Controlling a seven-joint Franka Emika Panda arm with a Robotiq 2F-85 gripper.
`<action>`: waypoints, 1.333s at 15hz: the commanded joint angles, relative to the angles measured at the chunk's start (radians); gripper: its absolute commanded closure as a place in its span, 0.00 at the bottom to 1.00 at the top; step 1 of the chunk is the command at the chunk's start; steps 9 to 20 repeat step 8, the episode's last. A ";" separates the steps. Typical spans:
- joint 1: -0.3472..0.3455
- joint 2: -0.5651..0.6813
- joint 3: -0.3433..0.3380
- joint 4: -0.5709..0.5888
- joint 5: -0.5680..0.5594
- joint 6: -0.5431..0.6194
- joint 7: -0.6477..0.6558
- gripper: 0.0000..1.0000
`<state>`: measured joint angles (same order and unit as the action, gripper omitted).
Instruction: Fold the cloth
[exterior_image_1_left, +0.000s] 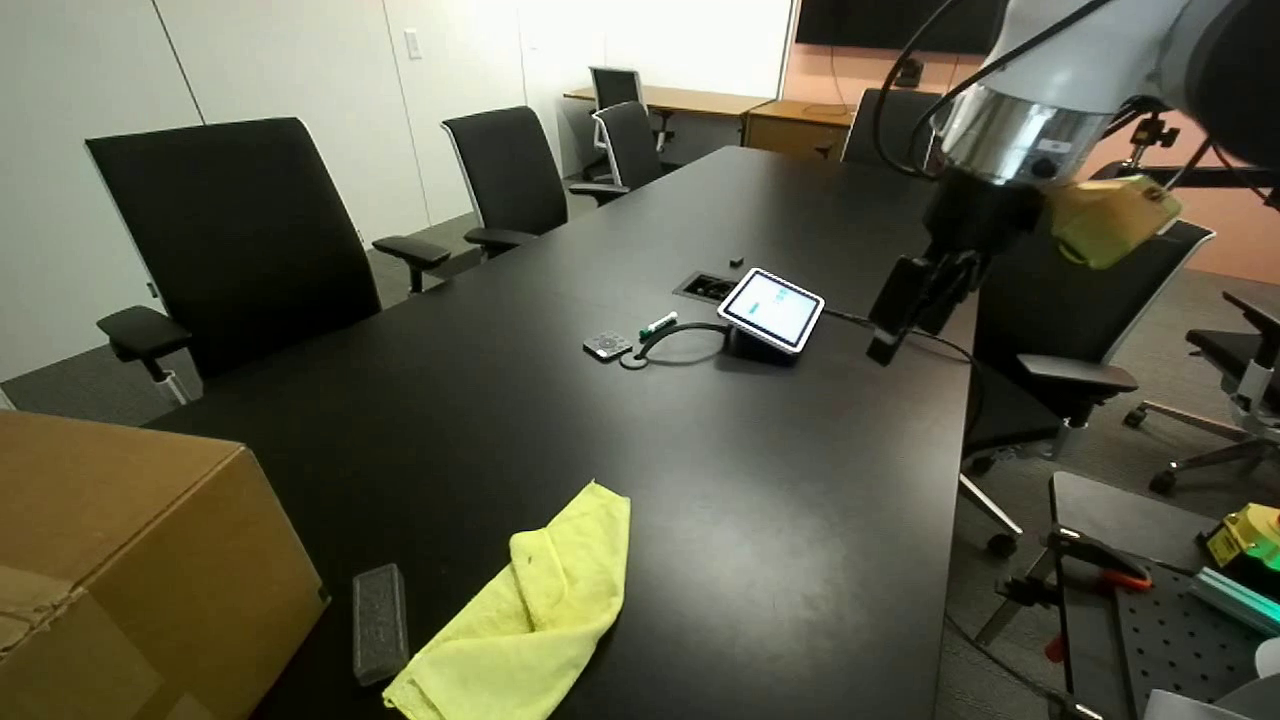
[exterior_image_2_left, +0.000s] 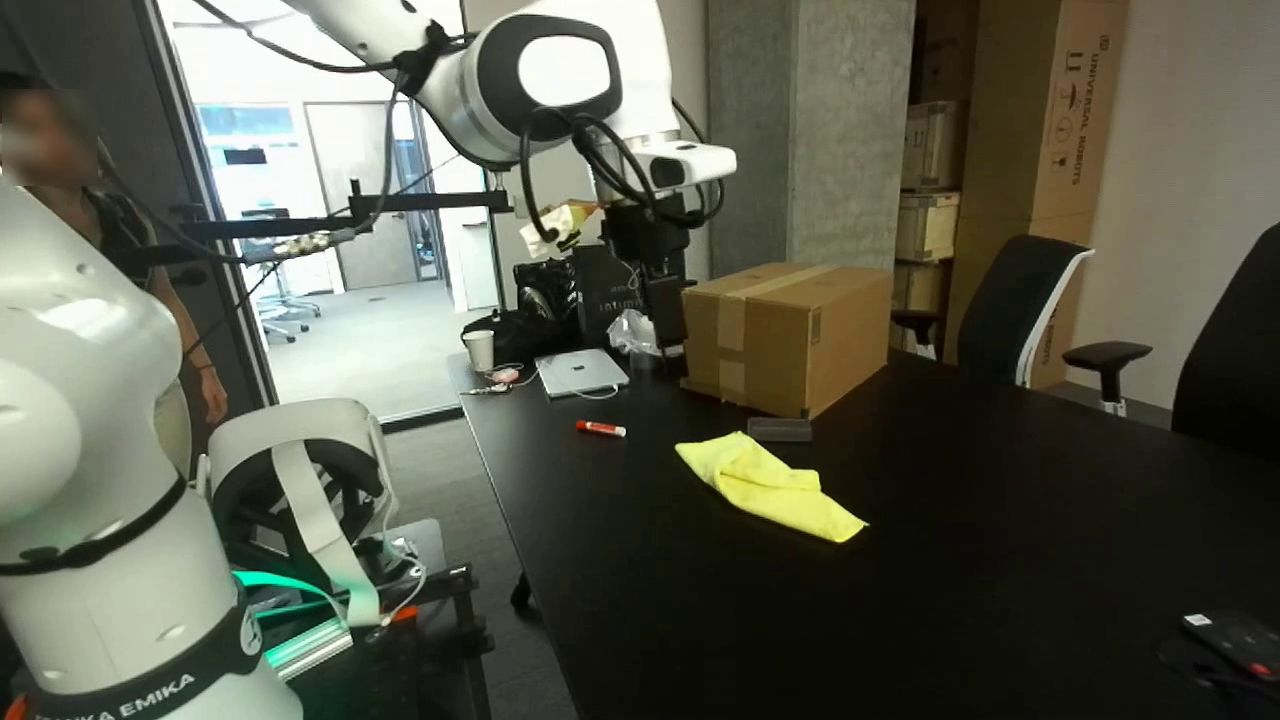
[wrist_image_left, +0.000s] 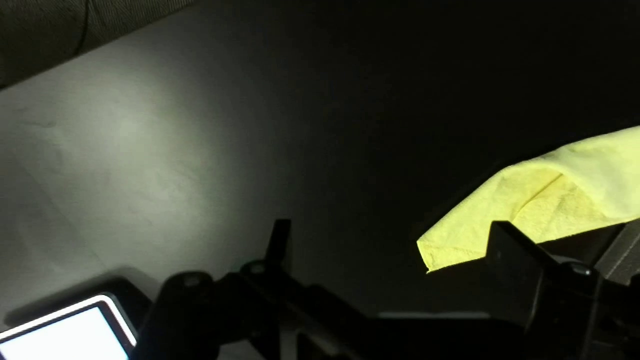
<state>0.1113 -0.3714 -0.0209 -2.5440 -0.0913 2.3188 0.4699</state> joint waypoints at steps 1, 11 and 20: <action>-0.063 -0.031 0.056 -0.011 0.031 -0.013 -0.030 0.00; -0.075 0.003 0.075 -0.013 0.024 -0.009 -0.024 0.00; -0.075 0.003 0.075 -0.013 0.024 -0.009 -0.024 0.00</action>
